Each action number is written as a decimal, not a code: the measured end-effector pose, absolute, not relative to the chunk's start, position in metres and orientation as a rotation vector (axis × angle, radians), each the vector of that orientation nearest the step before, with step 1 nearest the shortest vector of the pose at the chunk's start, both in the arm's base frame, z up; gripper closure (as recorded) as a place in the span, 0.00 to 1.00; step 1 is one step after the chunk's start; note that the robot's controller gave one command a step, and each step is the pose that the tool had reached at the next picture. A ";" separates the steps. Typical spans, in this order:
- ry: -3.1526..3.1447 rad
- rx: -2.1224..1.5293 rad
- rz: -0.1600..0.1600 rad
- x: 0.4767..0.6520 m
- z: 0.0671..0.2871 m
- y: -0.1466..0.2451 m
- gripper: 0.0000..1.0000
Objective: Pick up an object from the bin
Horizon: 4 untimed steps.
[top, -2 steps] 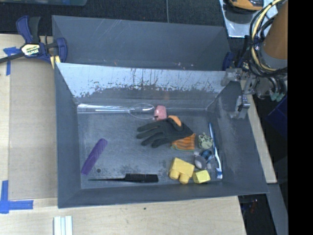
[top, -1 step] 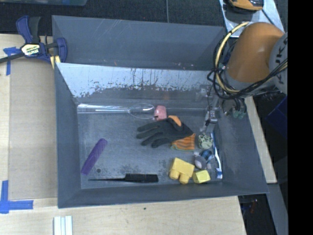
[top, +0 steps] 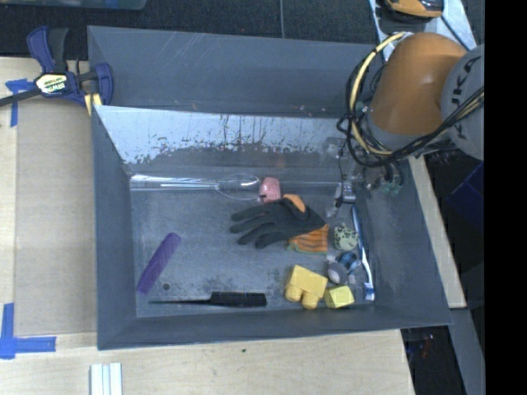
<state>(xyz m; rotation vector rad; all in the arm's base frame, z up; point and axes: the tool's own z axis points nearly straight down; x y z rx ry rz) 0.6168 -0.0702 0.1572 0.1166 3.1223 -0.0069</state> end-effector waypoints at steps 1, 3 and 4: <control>3.140 0.101 0.005 0.611 0.110 0.000 0.00; 3.111 0.232 0.002 0.605 0.076 0.004 1.00; 3.111 0.231 0.002 0.605 0.076 0.004 1.00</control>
Offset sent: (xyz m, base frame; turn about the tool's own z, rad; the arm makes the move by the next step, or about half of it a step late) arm -0.0003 0.0840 -0.0872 0.0804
